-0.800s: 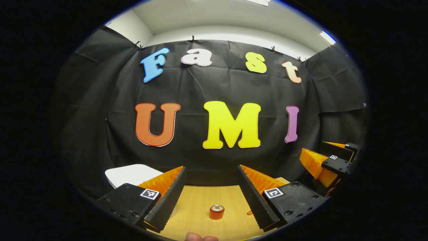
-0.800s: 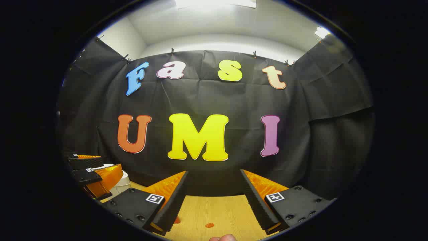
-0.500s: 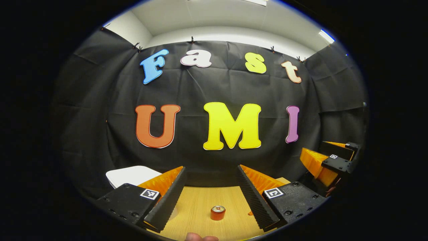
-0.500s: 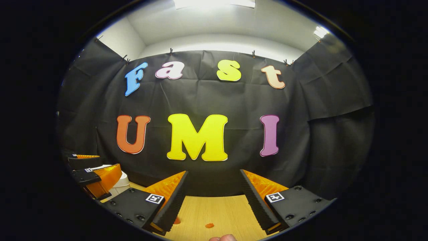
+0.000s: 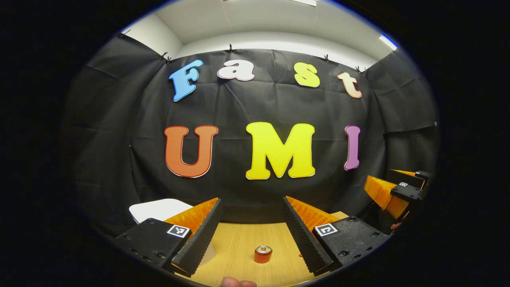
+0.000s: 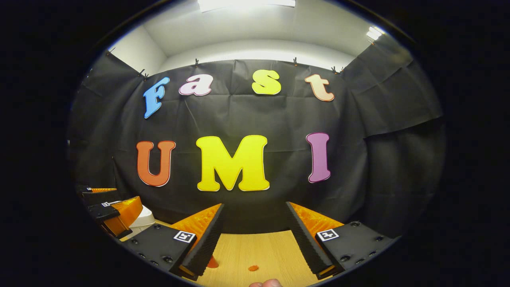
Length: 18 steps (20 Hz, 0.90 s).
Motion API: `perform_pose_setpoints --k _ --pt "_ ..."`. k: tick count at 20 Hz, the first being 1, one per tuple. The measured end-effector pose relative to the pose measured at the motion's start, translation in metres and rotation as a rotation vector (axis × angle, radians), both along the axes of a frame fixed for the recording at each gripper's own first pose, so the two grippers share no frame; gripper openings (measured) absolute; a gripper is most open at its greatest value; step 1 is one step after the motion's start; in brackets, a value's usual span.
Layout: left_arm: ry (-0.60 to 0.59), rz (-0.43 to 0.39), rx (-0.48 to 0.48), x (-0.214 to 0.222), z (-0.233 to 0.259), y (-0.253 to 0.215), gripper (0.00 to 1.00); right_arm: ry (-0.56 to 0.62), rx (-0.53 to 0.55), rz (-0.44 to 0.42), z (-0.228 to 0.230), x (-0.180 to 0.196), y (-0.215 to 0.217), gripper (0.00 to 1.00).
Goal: Press the lid of the desktop garbage bin to open it, pick up the crumpled paper on the desktop and throw it into the bin, then pick up the pop can on the desktop and drop it into the bin, and finally close the garbage bin lid.
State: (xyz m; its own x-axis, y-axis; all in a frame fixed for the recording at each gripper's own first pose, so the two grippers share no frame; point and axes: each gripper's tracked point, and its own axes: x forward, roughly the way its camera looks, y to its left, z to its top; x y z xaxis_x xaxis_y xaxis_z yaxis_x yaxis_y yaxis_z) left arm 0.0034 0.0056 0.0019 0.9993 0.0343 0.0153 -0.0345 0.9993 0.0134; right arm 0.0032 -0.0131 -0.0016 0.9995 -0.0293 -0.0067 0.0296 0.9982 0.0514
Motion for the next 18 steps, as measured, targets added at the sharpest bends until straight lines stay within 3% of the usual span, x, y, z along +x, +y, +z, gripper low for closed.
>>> perform_pose_setpoints --k 7,14,17,18 --pt "0.0 -0.006 -0.004 0.003 0.0 -0.005 0.98 0.0 -0.006 -0.009 0.0 -0.002 -0.009 0.94" --pt "0.006 0.043 0.023 0.01 0.004 0.007 0.98 0.005 -0.016 -0.007 0.0 0.004 -0.018 0.94" --pt "0.004 0.084 0.035 0.016 0.007 0.023 0.95 -0.002 -0.006 -0.009 0.004 0.011 -0.022 0.92" --pt "0.008 0.1 0.034 0.018 0.007 0.029 0.89 -0.001 -0.006 -0.006 0.003 0.011 -0.022 0.94"
